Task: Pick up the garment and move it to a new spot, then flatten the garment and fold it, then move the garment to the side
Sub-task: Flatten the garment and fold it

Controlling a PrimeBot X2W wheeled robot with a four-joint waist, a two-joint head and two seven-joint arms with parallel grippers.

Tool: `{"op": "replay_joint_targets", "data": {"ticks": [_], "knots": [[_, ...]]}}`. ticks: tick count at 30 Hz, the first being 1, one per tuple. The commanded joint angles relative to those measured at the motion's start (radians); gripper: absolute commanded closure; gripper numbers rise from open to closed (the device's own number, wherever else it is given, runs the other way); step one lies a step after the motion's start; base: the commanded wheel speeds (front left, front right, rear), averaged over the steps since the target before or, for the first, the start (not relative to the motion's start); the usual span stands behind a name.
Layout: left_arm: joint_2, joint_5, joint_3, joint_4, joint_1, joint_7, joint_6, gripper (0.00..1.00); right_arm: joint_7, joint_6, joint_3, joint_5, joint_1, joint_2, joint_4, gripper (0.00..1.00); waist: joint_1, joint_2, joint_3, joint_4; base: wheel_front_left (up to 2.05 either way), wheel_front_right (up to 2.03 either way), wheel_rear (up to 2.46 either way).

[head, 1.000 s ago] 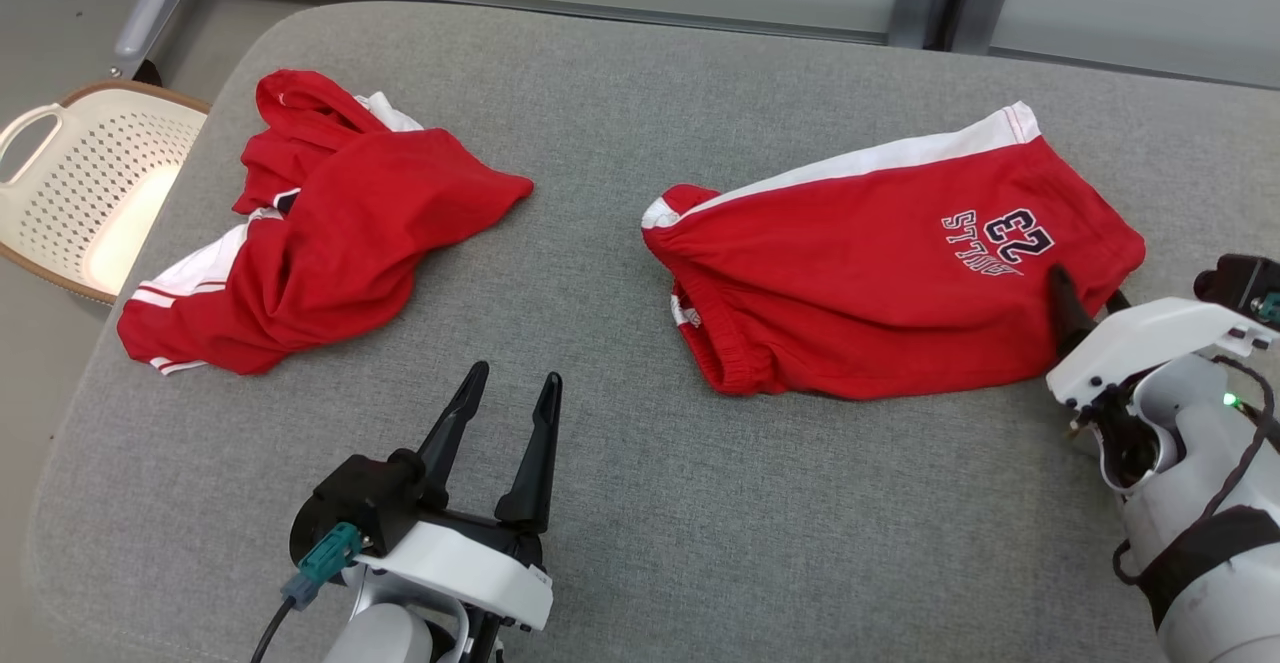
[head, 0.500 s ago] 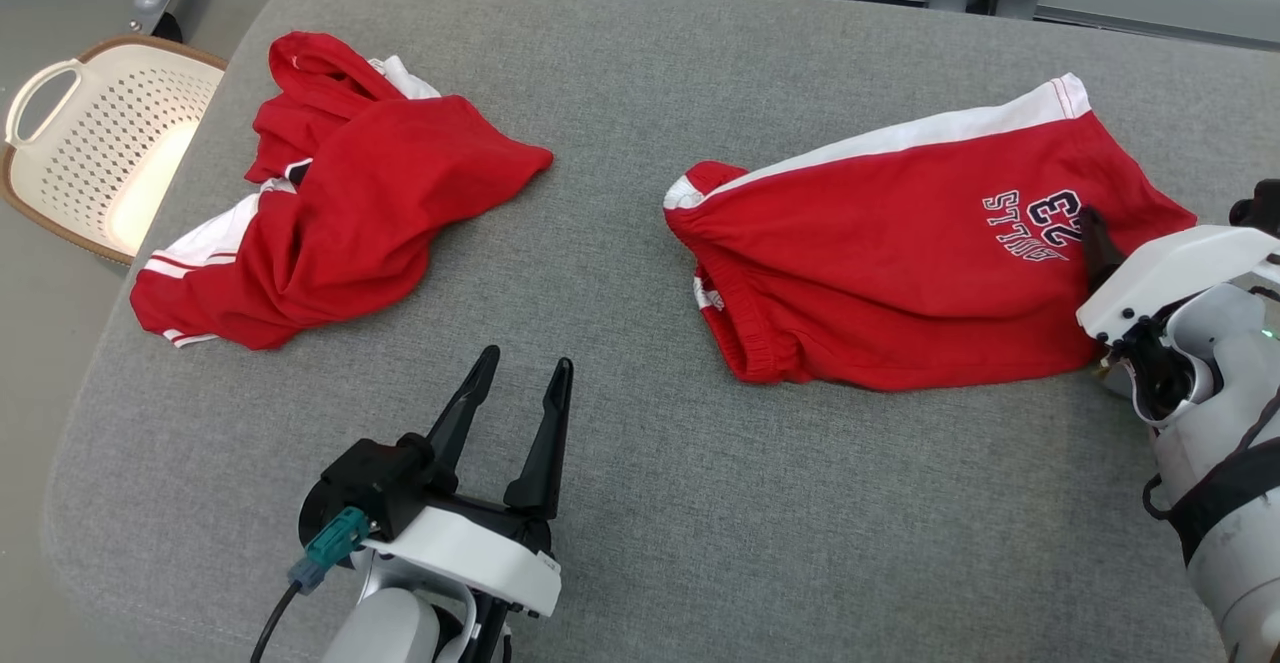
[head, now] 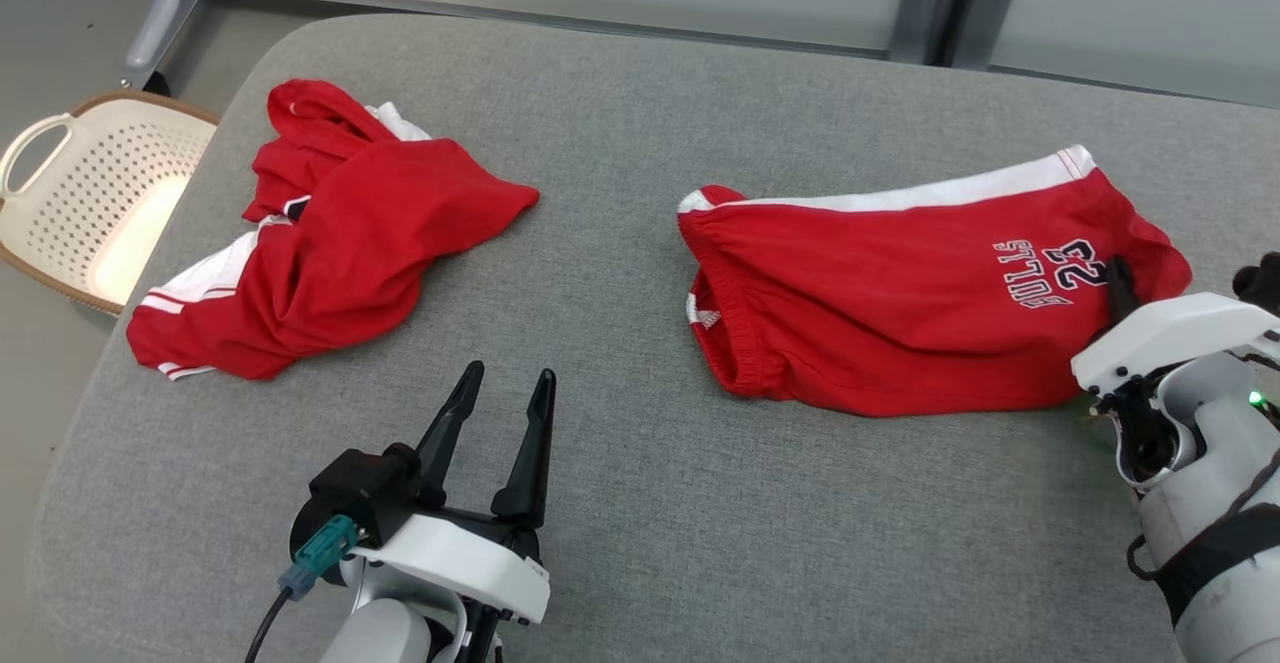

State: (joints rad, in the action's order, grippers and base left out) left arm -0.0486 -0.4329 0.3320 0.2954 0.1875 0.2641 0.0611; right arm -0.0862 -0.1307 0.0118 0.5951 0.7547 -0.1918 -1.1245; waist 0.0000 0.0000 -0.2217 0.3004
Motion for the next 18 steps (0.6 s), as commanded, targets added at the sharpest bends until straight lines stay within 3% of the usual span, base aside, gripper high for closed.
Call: {"op": "replay_joint_targets", "data": {"ticks": [1, 7, 14, 18], "knots": [[-0.004, 0.009, -0.005, 0.0, -0.015, 0.0, -0.002, 0.0, -0.022, 0.0, -0.002, 0.02, -0.025, -0.016, 0.009, 1.0, 0.0, 0.0, 0.025, -0.023, 0.0, 0.0, 0.0], [-0.004, 0.025, -0.02, 0.003, -0.032, 0.0, -0.006, 0.0, -0.086, 0.0, -0.024, 0.046, -0.082, -0.056, -0.014, 1.0, 0.0, 0.0, 0.061, -0.063, 0.0, 0.0, 0.0], [-0.004, 0.029, -0.034, 0.006, -0.053, 0.0, -0.007, 0.0, -0.154, 0.0, -0.11, 0.019, -0.138, -0.138, -0.138, 1.0, 0.0, 0.0, 0.094, -0.1, 0.0, 0.0, 0.0], [-0.004, 0.03, -0.037, 0.007, -0.059, 0.0, -0.007, 0.0, -0.167, 0.0, -0.115, -0.012, -0.136, -0.126, -0.149, 1.0, 0.0, 0.0, 0.104, -0.107, 0.0, 0.0, 0.0]]}}
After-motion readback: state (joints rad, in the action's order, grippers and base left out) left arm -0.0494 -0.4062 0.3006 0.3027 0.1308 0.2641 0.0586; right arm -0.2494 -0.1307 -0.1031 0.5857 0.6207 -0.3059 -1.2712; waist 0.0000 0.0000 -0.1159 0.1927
